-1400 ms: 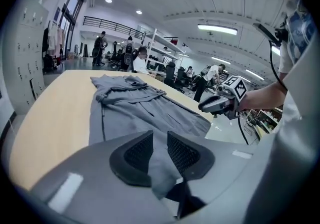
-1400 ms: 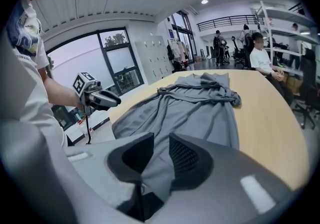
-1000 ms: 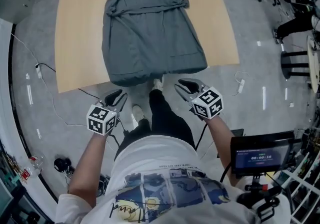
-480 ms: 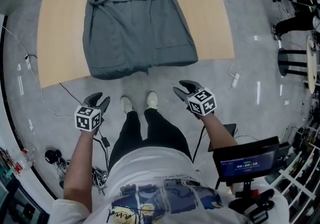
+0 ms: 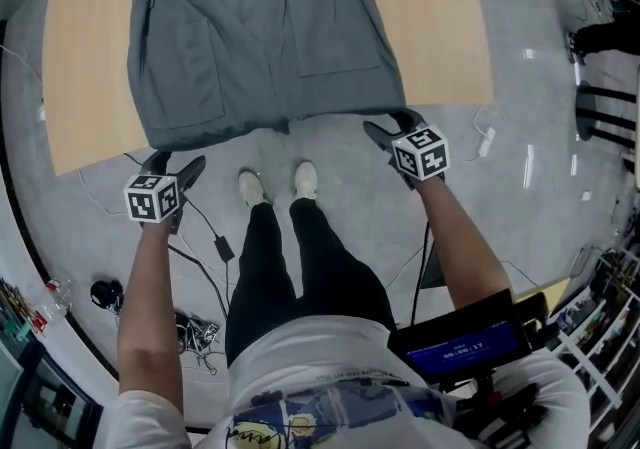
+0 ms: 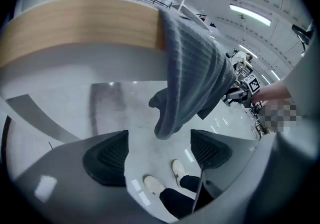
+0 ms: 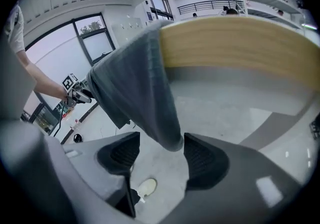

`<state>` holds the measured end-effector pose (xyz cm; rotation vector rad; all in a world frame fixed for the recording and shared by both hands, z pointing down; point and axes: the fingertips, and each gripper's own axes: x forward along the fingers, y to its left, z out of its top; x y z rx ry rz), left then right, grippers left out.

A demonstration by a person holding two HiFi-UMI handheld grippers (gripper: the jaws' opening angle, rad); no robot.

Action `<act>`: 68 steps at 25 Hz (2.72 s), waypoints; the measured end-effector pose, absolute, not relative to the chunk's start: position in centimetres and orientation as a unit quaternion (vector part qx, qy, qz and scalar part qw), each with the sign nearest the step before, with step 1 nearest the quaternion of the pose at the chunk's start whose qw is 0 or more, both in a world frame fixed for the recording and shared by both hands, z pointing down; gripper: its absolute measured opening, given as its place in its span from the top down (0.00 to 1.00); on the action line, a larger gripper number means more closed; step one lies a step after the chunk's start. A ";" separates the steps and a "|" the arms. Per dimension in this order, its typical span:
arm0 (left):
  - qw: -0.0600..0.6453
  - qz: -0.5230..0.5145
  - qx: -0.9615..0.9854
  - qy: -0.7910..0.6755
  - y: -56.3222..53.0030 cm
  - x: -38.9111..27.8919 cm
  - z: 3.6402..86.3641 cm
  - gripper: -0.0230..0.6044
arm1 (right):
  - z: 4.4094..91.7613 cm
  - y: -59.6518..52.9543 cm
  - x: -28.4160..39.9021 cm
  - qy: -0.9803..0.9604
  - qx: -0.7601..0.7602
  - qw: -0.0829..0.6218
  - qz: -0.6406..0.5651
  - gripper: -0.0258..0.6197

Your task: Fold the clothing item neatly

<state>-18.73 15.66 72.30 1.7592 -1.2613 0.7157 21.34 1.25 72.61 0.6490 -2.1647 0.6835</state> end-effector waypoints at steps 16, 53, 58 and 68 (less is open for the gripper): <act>0.411 0.216 0.779 -0.423 12.9 -14.3 71.1 0.81 | 72.3 3.8 17.5 -0.880 0.162 0.329 0.301 0.92; 0.282 -0.034 0.933 -0.223 17.9 -11.6 37.3 0.95 | 39.7 9.7 14.6 -0.961 0.082 0.090 0.250 0.94; 0.232 -0.067 0.936 -0.257 13.7 -13.8 32.5 0.95 | 34.9 5.2 13.8 -0.975 0.077 0.062 0.198 0.94; 0.178 -0.047 0.934 -0.307 1.4 -17.6 28.2 0.95 | 30.7 -8.0 8.5 -0.991 0.007 0.059 0.121 0.94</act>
